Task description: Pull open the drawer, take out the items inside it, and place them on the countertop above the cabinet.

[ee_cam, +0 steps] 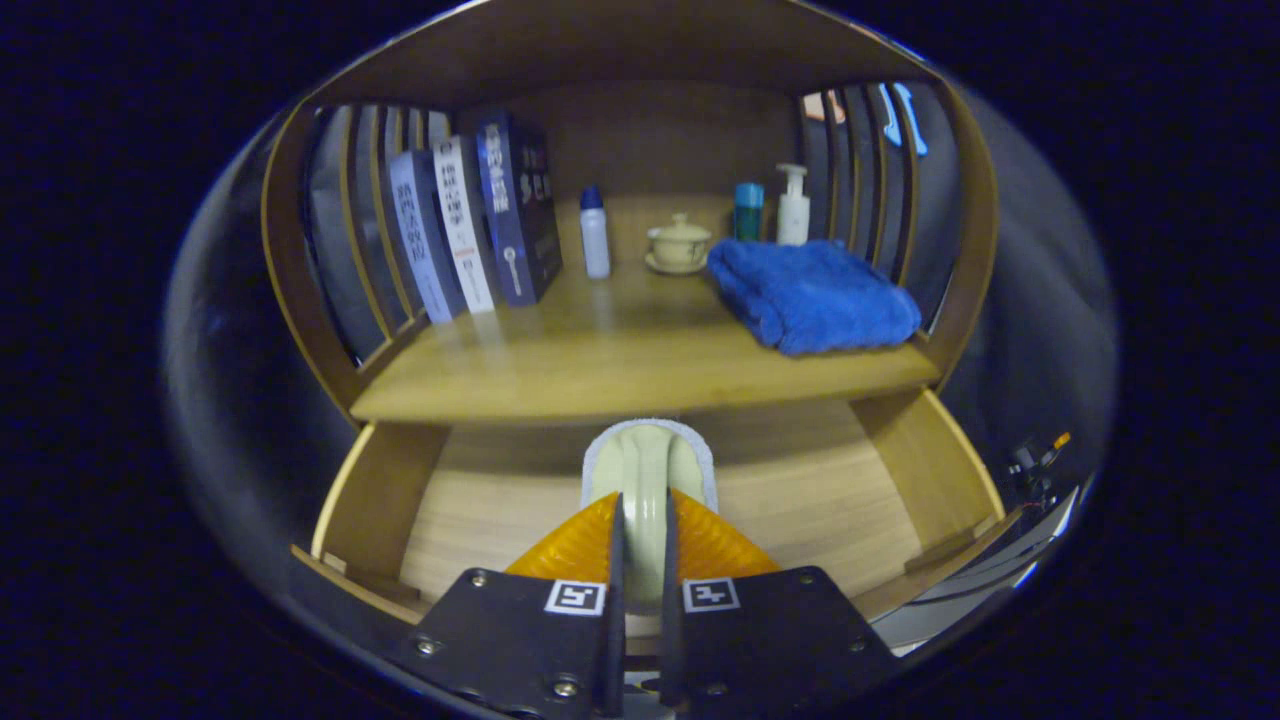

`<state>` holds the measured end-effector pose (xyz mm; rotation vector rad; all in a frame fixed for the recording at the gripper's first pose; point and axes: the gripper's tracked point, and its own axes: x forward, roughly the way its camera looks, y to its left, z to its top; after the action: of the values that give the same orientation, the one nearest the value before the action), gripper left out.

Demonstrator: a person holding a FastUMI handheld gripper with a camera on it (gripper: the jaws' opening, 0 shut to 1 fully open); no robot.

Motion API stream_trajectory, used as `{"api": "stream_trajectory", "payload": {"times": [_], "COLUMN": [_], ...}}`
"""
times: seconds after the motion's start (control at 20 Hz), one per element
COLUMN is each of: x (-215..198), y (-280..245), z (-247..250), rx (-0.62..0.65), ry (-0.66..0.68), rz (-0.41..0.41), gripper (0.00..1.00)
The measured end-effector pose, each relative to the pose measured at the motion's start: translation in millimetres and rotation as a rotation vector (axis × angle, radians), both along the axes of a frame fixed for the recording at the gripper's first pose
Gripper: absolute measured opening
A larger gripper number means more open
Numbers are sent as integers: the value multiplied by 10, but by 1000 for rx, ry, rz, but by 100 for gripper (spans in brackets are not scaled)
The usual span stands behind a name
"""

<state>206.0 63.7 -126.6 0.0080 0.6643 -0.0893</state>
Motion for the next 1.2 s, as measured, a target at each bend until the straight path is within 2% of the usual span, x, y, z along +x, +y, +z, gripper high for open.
{"api": "stream_trajectory", "payload": {"times": [0.25,0.6,0.8,0.9,1.1,1.2], "x": [489,1281,1400,1412,1267,1179], "y": [-21,43,47,-10,115,207], "z": [455,276,272,217,202,270], "rx": [5,3,11,-26,-60,-51], "ry": [-139,-167,-199,-199,-228,-294], "rz": [-3,52,57,50,97,120], "gripper": [14,14,14,20,83,84]}}
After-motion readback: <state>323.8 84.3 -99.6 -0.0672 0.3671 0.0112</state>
